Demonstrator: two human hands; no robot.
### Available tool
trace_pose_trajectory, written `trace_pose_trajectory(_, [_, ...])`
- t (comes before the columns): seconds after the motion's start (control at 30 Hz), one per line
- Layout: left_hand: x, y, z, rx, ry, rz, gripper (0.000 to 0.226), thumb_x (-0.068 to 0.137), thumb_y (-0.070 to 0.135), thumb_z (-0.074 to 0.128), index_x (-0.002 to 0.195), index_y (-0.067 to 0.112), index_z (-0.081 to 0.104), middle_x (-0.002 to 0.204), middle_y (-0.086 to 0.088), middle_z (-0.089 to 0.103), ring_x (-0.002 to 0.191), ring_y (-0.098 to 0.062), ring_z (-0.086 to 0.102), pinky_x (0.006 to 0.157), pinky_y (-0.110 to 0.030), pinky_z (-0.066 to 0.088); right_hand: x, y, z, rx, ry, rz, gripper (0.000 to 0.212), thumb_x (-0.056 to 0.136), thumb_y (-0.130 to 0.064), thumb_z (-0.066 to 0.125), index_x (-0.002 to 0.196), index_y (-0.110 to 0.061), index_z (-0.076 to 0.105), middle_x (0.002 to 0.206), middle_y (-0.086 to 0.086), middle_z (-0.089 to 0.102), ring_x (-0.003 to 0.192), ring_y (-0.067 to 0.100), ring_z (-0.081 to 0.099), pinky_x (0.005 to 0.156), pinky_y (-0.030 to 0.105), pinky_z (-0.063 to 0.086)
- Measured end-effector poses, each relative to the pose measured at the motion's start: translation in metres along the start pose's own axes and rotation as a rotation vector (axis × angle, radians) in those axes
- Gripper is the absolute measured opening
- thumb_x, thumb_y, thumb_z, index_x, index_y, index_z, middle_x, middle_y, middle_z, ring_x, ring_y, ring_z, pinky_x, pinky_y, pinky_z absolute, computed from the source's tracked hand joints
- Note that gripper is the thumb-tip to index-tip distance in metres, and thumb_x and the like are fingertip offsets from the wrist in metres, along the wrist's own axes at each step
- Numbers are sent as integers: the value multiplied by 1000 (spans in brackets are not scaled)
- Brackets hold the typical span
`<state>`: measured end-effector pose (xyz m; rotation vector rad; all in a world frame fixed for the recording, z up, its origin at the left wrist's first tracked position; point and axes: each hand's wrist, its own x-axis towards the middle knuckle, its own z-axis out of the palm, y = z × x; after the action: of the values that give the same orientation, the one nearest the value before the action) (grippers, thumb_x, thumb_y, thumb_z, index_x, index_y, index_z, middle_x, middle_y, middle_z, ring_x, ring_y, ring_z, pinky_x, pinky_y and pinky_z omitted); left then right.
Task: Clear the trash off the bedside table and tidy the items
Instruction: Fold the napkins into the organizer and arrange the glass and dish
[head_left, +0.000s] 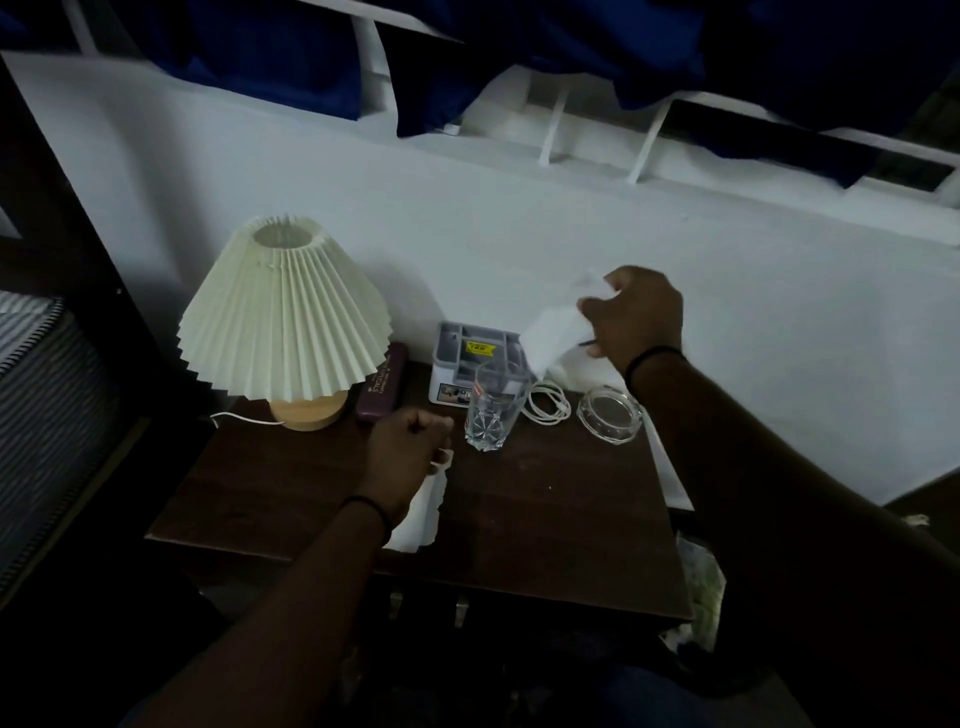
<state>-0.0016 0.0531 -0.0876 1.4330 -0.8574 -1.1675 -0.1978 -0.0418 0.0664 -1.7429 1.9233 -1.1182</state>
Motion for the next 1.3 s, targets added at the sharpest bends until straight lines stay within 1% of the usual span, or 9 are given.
trace_pose_trajectory(0.13, [14,0,2,-84,77,-38,11,93,10,62,84,7,67,74,-11,66,64,-21,62,56,-28,49,29,3,25,-80,-6,27,30,79,-17,66,108,-10,69,107,12,72,92,38,71,82,49,59])
trace_pose_trajectory(0.23, [21,-1,2,-84,99,-43,10,94,9,60,89,4,68,75,-11,66,63,-21,62,57,-29,50,40,9,48,-98,-33,69,37,81,-15,64,118,-12,66,117,12,69,96,38,70,84,48,59])
trace_pose_trajectory(0.37, [29,-7,2,-71,130,-61,12,94,12,60,93,4,69,79,-12,68,65,-19,64,60,-30,51,45,15,73,-156,-19,70,34,81,-13,59,114,-12,67,113,12,71,97,36,71,85,44,59])
trace_pose_trajectory(0.47, [33,-11,2,-75,154,-81,11,95,12,60,89,8,68,78,-10,68,64,-17,63,60,-30,51,48,17,83,-235,8,46,25,82,-12,57,104,-11,68,107,12,72,101,33,68,85,35,57])
trace_pose_trajectory(0.53, [34,-12,3,-77,156,-77,12,94,11,60,85,11,67,77,-9,67,63,-17,62,60,-30,51,49,19,87,-279,-2,46,21,82,-10,54,99,-10,67,104,12,71,99,33,68,83,35,56])
trace_pose_trajectory(0.83, [33,-11,3,-57,174,-70,15,94,11,59,82,15,66,76,-8,67,64,-18,62,60,-32,52,45,23,81,-344,51,42,22,83,-12,55,103,-9,64,110,14,69,105,35,65,85,36,52])
trace_pose_trajectory(1.07, [33,-10,1,-36,191,-70,16,94,11,59,81,16,66,76,-7,66,64,-17,63,59,-31,52,41,21,77,-387,52,10,19,84,-11,55,102,-8,61,110,14,68,104,35,64,77,33,48])
trace_pose_trajectory(1.2, [35,-10,0,-38,200,-66,15,95,12,59,81,16,66,74,-6,66,62,-15,62,59,-30,52,41,19,78,-396,49,-12,22,85,-12,54,106,-8,61,112,14,68,106,35,64,83,36,51])
trace_pose_trajectory(1.3, [35,-11,0,-31,195,-66,16,95,13,59,81,18,65,75,-5,66,63,-14,62,59,-29,53,41,18,84,-381,21,-8,23,84,-12,56,106,-8,62,113,14,67,107,36,63,82,34,50])
